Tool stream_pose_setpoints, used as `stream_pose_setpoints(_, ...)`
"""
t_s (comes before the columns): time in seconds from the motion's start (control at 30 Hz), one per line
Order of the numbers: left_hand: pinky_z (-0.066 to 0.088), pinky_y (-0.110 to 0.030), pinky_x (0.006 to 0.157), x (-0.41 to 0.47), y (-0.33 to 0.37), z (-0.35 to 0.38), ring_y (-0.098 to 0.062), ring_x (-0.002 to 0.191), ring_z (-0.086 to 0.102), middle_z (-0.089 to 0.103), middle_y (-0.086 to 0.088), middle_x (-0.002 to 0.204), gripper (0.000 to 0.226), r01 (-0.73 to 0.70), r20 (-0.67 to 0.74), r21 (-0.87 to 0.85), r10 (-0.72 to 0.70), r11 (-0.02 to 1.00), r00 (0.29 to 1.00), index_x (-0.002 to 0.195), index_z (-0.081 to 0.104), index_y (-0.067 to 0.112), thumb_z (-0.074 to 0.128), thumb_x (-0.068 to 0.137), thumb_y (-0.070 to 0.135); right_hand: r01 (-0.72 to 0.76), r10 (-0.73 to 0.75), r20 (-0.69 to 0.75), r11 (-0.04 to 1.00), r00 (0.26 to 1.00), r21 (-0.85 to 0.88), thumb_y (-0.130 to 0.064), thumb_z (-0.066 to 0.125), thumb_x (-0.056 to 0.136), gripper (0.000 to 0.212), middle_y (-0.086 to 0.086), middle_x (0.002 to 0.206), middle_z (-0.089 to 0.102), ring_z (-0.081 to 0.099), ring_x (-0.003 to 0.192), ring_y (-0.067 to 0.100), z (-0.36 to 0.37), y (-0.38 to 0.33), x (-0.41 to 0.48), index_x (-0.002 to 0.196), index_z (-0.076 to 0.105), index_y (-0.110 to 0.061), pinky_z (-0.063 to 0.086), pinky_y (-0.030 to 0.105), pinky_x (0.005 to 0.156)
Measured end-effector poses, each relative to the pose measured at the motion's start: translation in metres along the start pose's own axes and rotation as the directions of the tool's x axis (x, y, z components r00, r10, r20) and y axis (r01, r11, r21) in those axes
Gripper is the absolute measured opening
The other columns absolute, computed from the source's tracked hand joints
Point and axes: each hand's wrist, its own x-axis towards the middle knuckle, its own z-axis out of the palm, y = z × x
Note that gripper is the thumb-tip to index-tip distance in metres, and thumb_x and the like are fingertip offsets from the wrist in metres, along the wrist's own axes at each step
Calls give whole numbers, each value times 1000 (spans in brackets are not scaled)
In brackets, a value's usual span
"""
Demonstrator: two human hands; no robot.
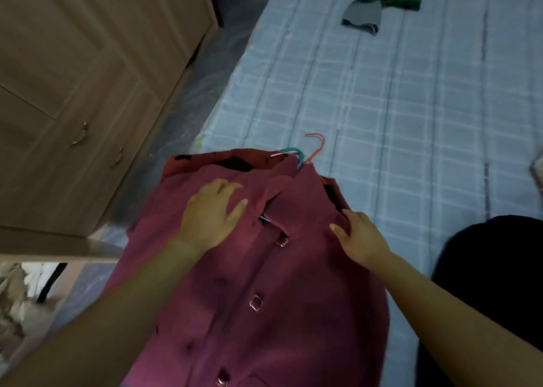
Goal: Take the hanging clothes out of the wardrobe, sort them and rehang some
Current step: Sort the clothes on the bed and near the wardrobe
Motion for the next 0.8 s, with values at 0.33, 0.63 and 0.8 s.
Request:
stream_pose_setpoints(0.33,31,-50,103,84,-50,66,-30,121,47,52,-10,131,78,-72,246,85,49,994,968,136,46,23,10,79,62,-124,125,-68,992,990,30,-42,46,94,52,11,131,49,47,119,28,31,0,23,137,40,-16,39,36,98)
stream_pose_setpoints(0.63,48,-44,75,25,-15,15,-29,91,63,68,-4,98,55,-136,156,-110,152,985,976,108,60,21,30,76,54,26,57,-275,958,960,287,-38,51,93,35,-6,123,61,56,111,13,23,-5,-65,127,53,-32,41,24,90)
stream_pose_setpoints(0.8,48,-36,69,-85,23,-43,-12,69,63,68,11,85,40,-116,51,-301,138,946,989,96,58,31,40,78,61,156,-21,-337,913,941,378,-38,61,87,29,-18,108,63,56,99,-2,14,0,-171,115,62,-38,36,3,86)
